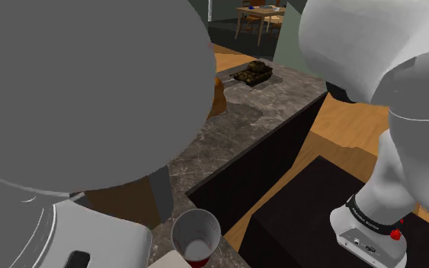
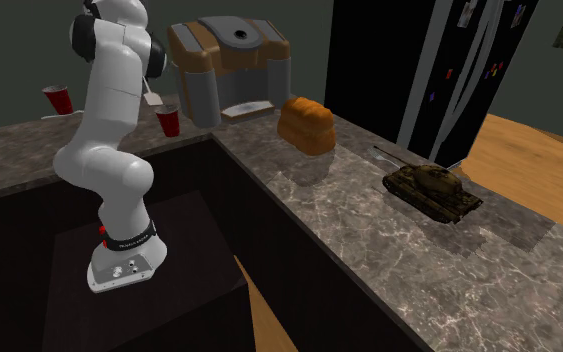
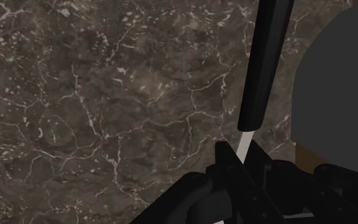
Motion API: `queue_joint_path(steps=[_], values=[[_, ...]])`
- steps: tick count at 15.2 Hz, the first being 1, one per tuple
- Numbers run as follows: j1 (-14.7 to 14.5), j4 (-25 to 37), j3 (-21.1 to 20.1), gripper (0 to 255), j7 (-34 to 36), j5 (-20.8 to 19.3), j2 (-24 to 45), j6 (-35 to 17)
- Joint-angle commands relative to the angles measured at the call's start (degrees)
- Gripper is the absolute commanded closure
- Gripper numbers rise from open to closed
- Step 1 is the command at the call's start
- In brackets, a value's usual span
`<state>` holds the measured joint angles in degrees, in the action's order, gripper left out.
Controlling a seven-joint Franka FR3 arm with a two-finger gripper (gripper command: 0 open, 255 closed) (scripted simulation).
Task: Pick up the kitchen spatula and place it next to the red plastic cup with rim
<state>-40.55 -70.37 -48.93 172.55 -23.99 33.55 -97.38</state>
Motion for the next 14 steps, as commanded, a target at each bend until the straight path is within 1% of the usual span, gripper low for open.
queue_joint_path(steps=[1, 2, 3, 4, 5, 6, 8, 11, 14], values=[[-8.2, 8.8, 5.3, 255, 0.2, -0.4, 4.0, 3.0], [-11.9, 14.5, 6.9, 255, 0.2, -1.3, 7.0, 5.2], [-15.5, 21.7, 7.2, 255, 0.2, -3.5, 11.0, 8.1], [-30.6, 44.1, 28.2, 255, -5.3, 8.1, 19.5, 15.6], [-24.6, 35.8, 15.6, 255, -2.3, -0.8, 17.1, 12.5], [-23.7, 32.0, 16.5, 255, -2.0, 0.6, 15.5, 10.4], [-22.0, 27.0, 16.0, 255, -1.4, 0.9, 13.9, 7.5], [-20.2, 21.6, 15.6, 255, -0.7, 1.3, 12.5, 4.0], [-19.0, 17.5, 15.4, 255, -0.2, 1.4, 11.7, 1.0]])
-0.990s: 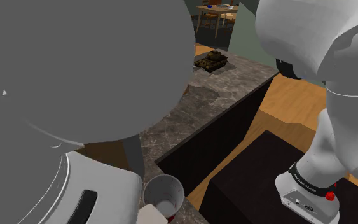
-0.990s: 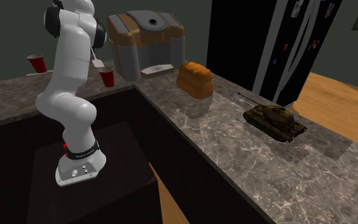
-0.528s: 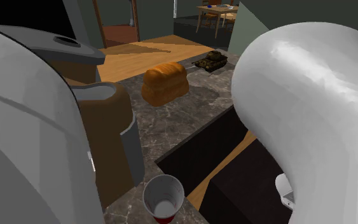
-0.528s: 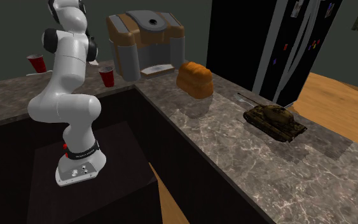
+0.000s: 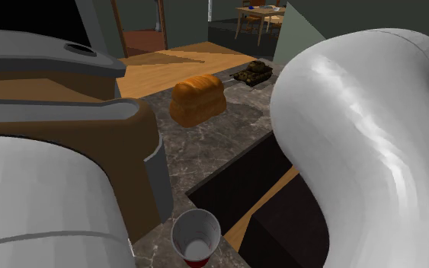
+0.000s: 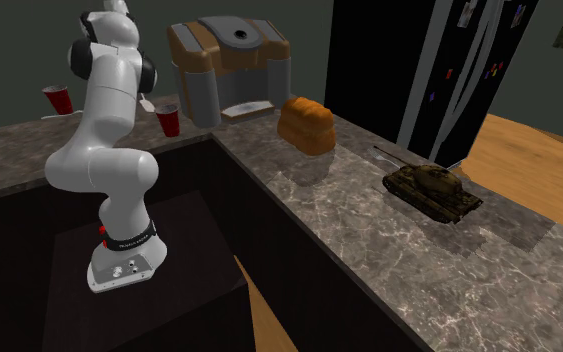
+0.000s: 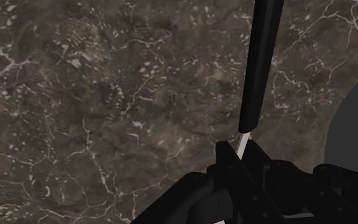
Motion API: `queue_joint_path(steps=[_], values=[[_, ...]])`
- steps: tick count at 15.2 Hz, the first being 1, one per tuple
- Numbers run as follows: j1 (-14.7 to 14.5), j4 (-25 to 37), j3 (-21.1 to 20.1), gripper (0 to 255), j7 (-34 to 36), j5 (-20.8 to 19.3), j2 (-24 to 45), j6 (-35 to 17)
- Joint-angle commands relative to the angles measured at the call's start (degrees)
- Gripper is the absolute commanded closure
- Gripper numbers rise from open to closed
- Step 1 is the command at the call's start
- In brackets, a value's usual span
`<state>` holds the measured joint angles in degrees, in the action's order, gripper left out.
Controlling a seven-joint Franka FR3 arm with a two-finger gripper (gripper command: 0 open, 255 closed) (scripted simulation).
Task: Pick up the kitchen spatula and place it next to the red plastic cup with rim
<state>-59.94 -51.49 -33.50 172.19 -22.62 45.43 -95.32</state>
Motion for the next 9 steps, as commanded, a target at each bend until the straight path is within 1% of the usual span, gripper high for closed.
queue_joint_path(steps=[1, 4, 9], values=[[0.8, -2.5, -0.1, 255, 0.3, 0.0, -0.4, -2.0], [1.5, -5.7, 0.0, 255, 0.6, 0.2, -0.8, -4.6], [1.5, -10.0, 2.0, 255, 0.6, 1.4, -1.3, -8.8]])
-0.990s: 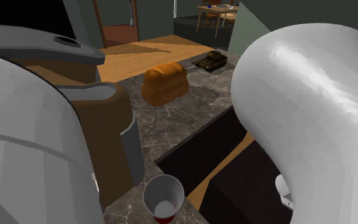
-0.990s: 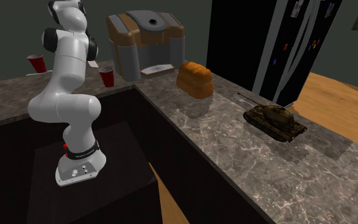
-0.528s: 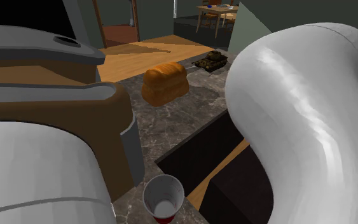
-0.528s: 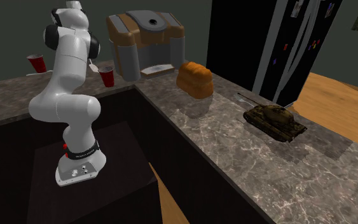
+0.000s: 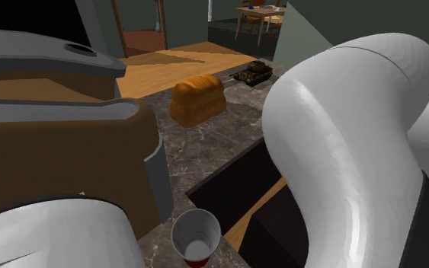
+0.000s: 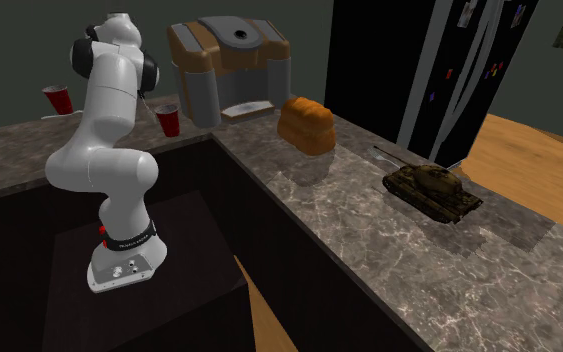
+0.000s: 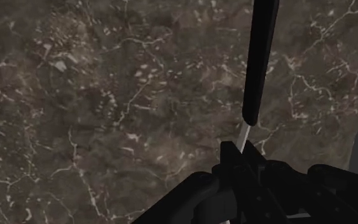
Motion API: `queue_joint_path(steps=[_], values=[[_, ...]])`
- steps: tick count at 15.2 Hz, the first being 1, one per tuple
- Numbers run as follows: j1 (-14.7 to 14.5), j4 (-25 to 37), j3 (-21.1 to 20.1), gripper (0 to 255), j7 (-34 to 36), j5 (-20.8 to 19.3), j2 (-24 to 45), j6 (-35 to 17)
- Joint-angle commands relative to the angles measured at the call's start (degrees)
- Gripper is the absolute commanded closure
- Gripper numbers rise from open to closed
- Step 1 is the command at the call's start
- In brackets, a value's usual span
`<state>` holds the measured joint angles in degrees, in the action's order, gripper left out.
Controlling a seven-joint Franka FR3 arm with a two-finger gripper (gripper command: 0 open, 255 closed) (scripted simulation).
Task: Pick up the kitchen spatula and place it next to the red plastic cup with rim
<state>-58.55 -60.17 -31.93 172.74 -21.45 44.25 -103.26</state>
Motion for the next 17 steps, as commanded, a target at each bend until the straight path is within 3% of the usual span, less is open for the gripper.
queue_joint_path(steps=[1, 17], values=[[0.1, -2.1, 0.8, 255, 0.1, 0.5, -0.2, -1.6], [-1.1, -9.5, 5.3, 255, 0.1, 2.0, 1.2, -11.2]])
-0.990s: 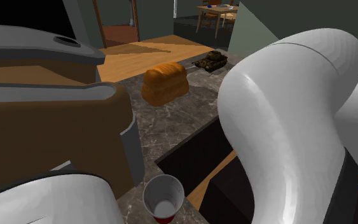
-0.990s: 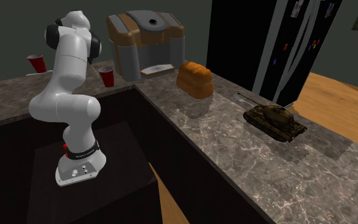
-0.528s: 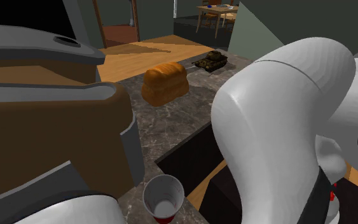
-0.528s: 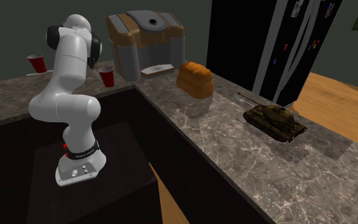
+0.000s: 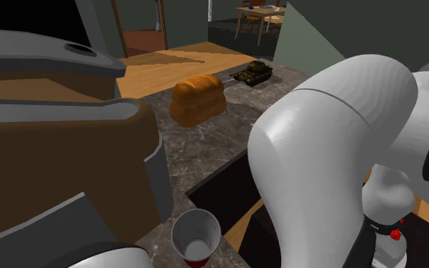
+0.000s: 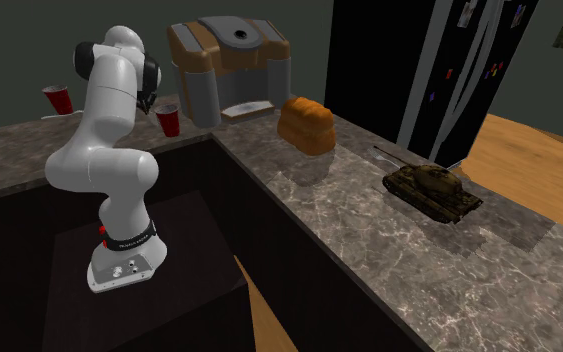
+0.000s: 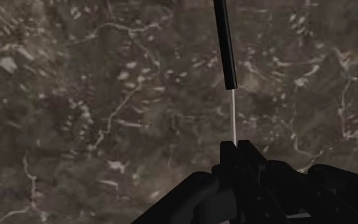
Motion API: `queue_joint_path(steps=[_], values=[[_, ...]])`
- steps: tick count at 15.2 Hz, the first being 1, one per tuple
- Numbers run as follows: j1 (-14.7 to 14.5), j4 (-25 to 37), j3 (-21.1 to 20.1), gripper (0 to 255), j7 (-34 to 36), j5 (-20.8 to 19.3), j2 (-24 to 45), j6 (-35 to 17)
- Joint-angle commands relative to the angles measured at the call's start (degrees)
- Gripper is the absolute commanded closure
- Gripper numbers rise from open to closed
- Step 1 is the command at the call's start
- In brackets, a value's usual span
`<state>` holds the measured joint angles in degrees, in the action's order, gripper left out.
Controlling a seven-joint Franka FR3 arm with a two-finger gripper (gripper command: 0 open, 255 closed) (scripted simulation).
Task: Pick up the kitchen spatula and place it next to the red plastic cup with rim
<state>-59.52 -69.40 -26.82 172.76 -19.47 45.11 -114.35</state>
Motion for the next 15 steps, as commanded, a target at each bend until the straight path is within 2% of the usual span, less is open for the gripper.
queue_joint_path(steps=[1, 5, 6, 11, 15], values=[[-0.1, -0.2, 0.1, 255, 0.0, 0.0, 0.3, -0.1], [-0.1, -0.2, 0.1, 255, 0.0, 0.0, 0.3, -0.1], [0.0, -0.4, 0.1, 0, 0.0, 0.0, 0.2, -0.1], [-0.1, -0.3, 0.2, 0, 0.0, 0.0, 0.3, -0.1], [0.0, 2.7, -0.6, 0, -0.7, 1.1, -2.3, 5.3]])
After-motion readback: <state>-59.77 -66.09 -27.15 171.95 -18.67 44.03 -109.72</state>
